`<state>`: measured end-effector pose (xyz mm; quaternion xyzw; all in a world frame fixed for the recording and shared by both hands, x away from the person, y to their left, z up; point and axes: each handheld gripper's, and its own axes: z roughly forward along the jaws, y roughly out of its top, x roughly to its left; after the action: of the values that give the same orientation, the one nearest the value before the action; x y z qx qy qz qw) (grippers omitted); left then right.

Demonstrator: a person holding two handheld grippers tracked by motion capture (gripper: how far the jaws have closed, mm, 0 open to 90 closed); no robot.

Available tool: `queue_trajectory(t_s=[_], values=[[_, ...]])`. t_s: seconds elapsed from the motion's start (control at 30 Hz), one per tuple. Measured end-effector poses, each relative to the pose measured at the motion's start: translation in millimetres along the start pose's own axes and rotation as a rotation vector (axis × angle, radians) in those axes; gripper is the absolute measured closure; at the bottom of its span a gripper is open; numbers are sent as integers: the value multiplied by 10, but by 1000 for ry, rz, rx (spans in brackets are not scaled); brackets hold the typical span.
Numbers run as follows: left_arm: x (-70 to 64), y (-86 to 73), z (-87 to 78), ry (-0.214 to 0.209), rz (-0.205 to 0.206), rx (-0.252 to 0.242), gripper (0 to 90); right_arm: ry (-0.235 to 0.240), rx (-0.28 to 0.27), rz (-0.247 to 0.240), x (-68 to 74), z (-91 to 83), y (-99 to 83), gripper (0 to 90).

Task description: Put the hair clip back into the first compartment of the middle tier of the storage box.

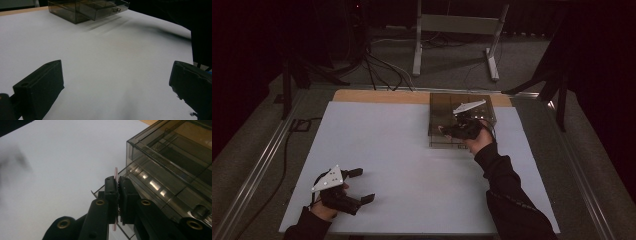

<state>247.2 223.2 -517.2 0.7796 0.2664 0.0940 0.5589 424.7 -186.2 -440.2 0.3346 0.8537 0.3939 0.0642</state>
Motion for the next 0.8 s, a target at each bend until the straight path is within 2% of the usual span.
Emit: queue_trajectory(t_s=[0.33,0.8], values=[[-6,0,7,-4,1,3,4,2,23,11,-71,173,-19,852],[-4,-3,12,-5,3,8,4,-5,73,16,-134,311,-55,852]])
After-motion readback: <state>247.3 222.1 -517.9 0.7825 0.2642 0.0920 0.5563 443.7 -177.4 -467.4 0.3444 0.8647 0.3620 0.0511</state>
